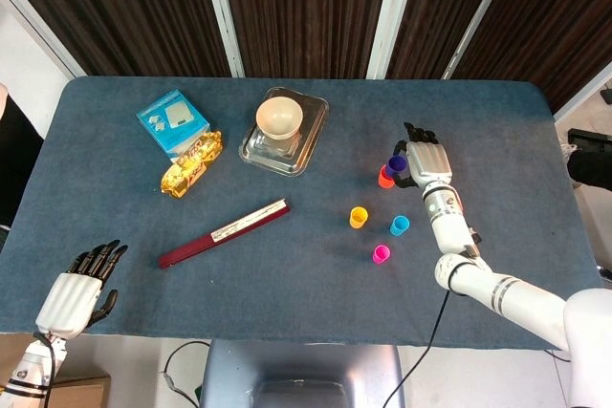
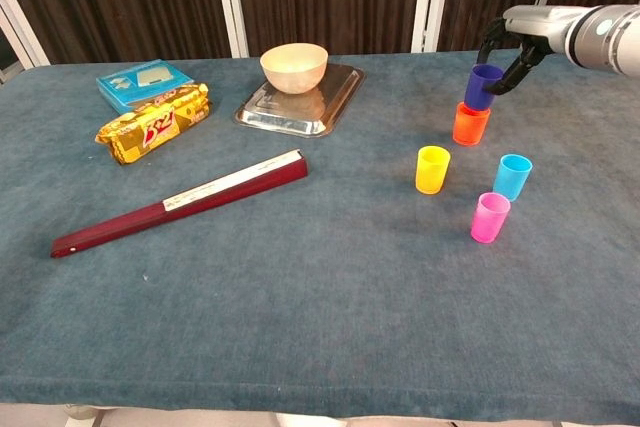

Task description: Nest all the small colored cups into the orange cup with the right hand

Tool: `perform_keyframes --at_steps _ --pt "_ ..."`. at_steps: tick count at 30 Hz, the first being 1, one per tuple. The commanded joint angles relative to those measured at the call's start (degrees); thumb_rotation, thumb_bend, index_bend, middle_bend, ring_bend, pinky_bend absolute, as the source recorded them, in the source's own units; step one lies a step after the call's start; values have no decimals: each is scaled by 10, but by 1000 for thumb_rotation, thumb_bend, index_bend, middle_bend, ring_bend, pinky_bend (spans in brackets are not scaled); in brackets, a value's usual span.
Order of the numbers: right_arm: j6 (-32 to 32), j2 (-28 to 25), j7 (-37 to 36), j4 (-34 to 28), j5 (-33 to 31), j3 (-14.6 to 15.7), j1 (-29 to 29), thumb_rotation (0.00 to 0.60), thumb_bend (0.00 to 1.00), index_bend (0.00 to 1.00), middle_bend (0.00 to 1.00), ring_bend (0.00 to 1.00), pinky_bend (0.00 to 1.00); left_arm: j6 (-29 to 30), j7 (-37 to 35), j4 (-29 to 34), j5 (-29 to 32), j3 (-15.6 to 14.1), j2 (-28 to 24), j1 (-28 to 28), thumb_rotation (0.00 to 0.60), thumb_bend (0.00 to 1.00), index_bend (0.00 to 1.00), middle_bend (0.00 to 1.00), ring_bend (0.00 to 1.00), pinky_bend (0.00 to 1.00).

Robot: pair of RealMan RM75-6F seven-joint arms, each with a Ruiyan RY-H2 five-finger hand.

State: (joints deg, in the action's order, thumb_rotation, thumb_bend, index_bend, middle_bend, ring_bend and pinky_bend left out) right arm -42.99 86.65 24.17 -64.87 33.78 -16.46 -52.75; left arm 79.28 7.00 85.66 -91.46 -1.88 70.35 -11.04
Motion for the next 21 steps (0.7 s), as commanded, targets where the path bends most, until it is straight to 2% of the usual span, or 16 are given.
perform_keyframes --at_steps 1,6,10,13,17,21 --pt "2 8 2 12 -2 4 -4 600 463 506 7 0 0 1 0 0 -1 0 0 0 600 482 0 35 94 193" --pt "5 19 4 26 -5 8 -8 600 463 452 7 0 0 2 0 -1 0 1 1 1 600 482 0 9 95 193" --pt "12 17 7 23 -12 10 -10 600 463 277 1 0 0 0 0 -2 2 1 1 0 600 481 0 6 95 193" --pt "5 5 1 1 -3 10 -5 600 464 245 0 0 0 -1 -1 -1 2 1 0 -1 600 481 0 7 95 193" --pt "-29 -40 -35 -93 62 12 26 600 463 241 0 0 0 3 -4 0 2 1 -2 1 600 482 0 8 95 193" --pt "-62 -96 -78 -209 150 30 70 600 460 252 0 0 0 5 -6 0 0 1 -3 1 600 481 0 7 95 193"
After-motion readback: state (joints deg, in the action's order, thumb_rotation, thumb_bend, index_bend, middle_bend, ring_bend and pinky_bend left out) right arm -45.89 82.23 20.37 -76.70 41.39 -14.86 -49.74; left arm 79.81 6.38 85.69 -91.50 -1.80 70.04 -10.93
